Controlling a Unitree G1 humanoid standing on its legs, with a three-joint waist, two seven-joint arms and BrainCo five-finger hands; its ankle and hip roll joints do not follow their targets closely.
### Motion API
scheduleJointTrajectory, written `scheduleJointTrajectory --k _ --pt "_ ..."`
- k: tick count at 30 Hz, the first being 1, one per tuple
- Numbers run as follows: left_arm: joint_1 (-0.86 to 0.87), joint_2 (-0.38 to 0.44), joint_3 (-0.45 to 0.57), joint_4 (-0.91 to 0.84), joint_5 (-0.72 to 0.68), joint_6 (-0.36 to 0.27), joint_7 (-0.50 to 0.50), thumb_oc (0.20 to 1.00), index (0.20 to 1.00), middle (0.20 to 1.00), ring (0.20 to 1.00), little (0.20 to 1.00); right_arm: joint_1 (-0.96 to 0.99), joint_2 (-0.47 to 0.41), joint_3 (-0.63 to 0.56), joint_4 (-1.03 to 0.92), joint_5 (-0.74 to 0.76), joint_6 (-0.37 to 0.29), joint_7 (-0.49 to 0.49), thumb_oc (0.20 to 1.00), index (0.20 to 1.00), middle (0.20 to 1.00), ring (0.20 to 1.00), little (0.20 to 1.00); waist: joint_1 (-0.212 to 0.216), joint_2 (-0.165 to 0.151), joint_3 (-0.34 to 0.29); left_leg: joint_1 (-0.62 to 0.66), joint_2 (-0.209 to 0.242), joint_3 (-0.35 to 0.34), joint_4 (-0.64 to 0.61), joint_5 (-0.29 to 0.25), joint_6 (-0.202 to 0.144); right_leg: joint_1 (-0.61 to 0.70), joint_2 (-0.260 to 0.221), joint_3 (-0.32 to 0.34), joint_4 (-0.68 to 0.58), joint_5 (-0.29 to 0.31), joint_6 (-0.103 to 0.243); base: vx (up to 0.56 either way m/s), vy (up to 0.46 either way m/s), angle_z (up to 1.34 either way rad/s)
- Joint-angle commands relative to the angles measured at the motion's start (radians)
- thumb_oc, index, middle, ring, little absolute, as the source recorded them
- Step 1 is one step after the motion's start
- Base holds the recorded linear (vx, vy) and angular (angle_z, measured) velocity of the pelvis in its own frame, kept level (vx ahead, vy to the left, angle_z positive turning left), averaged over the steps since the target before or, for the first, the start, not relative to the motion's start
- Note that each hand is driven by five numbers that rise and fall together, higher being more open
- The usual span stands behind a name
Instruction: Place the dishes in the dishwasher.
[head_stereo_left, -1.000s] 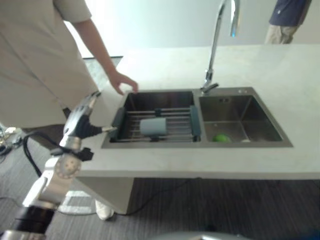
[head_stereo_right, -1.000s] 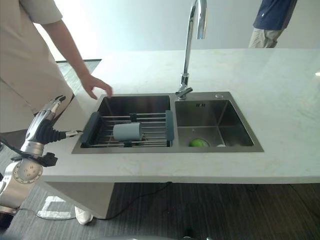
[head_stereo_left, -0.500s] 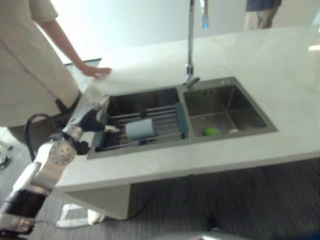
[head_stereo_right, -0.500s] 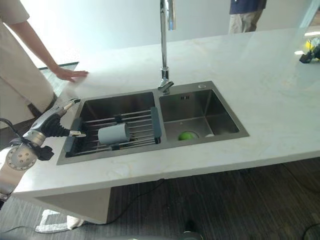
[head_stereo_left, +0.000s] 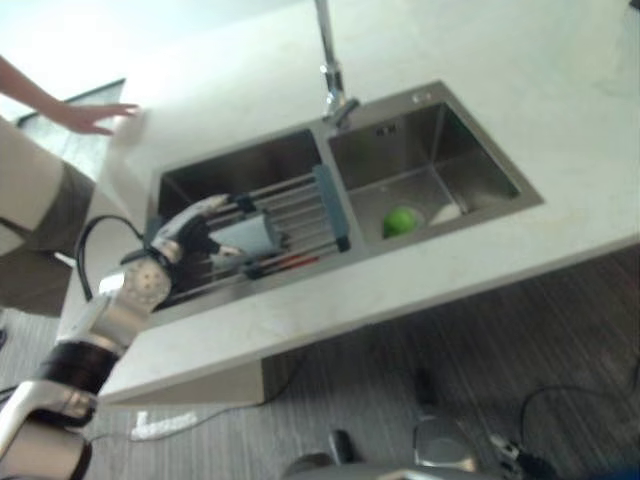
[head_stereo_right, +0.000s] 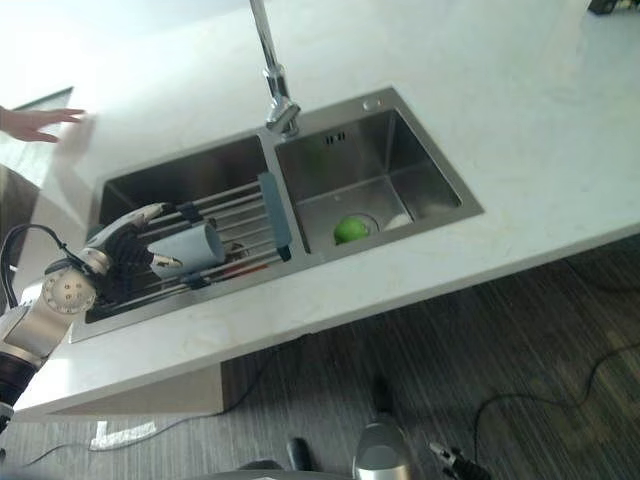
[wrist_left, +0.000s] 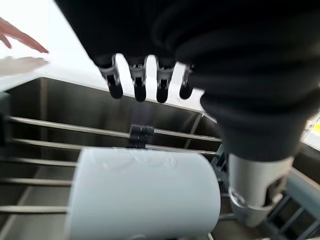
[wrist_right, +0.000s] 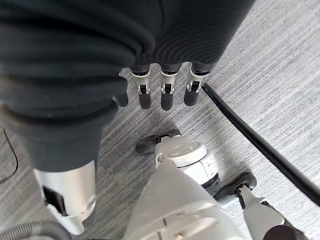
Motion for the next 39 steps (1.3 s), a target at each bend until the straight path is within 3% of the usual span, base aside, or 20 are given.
scheduleJointTrajectory --k 1,9,16,17,18,29,33,39 --pt "-0.114 0.038 0.004 0.072 -0.045 0.015 0.095 1.000 1.000 1.000 1.000 1.000 -0.043 -0.030 0.041 0.007 0.041 0.009 -0.002 1.000 1.000 1.000 1.000 1.000 -0.017 -0.015 0.036 -0.106 0.000 -0.071 0.018 0.035 0.006 0.091 -0.039 0.006 0.069 -0.177 0.100 -0.11 0.012 -0.05" --pt "-0.173 0.037 -0.012 0.182 -0.034 -0.001 0.190 1.000 1.000 1.000 1.000 1.000 -0.082 -0.032 0.068 -0.033 0.076 -0.017 0.000 1.000 1.000 1.000 1.000 1.000 -0.016 -0.029 0.118 -0.173 -0.007 -0.082 0.036 0.048 0.009 0.024 -0.042 0.020 0.097 -0.167 0.093 -0.08 -0.001 -0.01" --pt "-0.198 0.050 -0.046 0.259 0.023 0.038 0.143 1.000 1.000 1.000 1.000 1.000 -0.119 -0.040 0.084 -0.067 0.099 -0.027 -0.007 1.000 1.000 1.000 1.000 1.000 -0.009 -0.036 0.162 -0.223 -0.007 -0.084 0.055 0.055 0.010 -0.027 -0.050 0.020 0.120 -0.159 0.089 -0.08 0.013 0.02" --pt "-0.196 0.047 -0.048 0.265 0.029 0.047 0.119 0.689 0.689 0.689 0.689 0.689 -0.122 -0.042 0.082 -0.069 0.101 -0.028 -0.007 1.000 1.000 1.000 1.000 1.000 -0.008 -0.035 0.165 -0.226 -0.008 -0.084 0.056 0.056 0.011 -0.029 -0.051 0.017 0.121 -0.159 0.089 -0.06 0.003 0.00" --pt "-0.195 0.044 -0.054 0.270 0.035 0.053 0.098 0.200 0.200 0.200 0.200 0.200 -0.126 -0.041 0.082 -0.069 0.099 -0.031 -0.010 1.000 1.000 1.000 1.000 1.000 -0.008 -0.035 0.168 -0.227 -0.008 -0.084 0.057 0.056 0.011 -0.031 -0.052 0.014 0.122 -0.158 0.089 -0.05 0.011 0.01" --pt "-0.225 0.067 -0.155 0.271 0.025 0.117 -0.152 0.200 0.200 0.200 0.200 0.200 -0.169 -0.065 0.075 -0.078 0.147 -0.034 -0.021 1.000 1.000 1.000 1.000 1.000 -0.006 -0.026 0.177 -0.232 -0.011 -0.074 0.051 0.061 0.013 -0.032 -0.056 -0.004 0.114 -0.149 0.090 -0.04 0.007 0.02" --pt "-0.244 0.077 -0.174 0.251 0.007 0.105 -0.178 0.200 0.200 0.200 0.200 0.200 -0.173 -0.065 0.073 -0.069 0.151 -0.039 -0.019 1.000 1.000 1.000 1.000 1.000 -0.004 -0.025 0.177 -0.229 -0.012 -0.072 0.046 0.062 0.013 -0.029 -0.058 -0.008 0.110 -0.147 0.091 -0.01 0.000 0.01" --pt "-0.259 0.103 -0.167 0.190 -0.010 0.053 -0.121 0.200 0.200 0.200 0.200 0.200 -0.168 -0.051 0.065 -0.038 0.148 -0.051 -0.012 1.000 1.000 1.000 1.000 1.000 0.006 -0.026 0.161 -0.215 -0.015 -0.074 0.034 0.060 0.014 -0.012 -0.058 -0.023 0.097 -0.146 0.094 -0.01 -0.012 0.04"
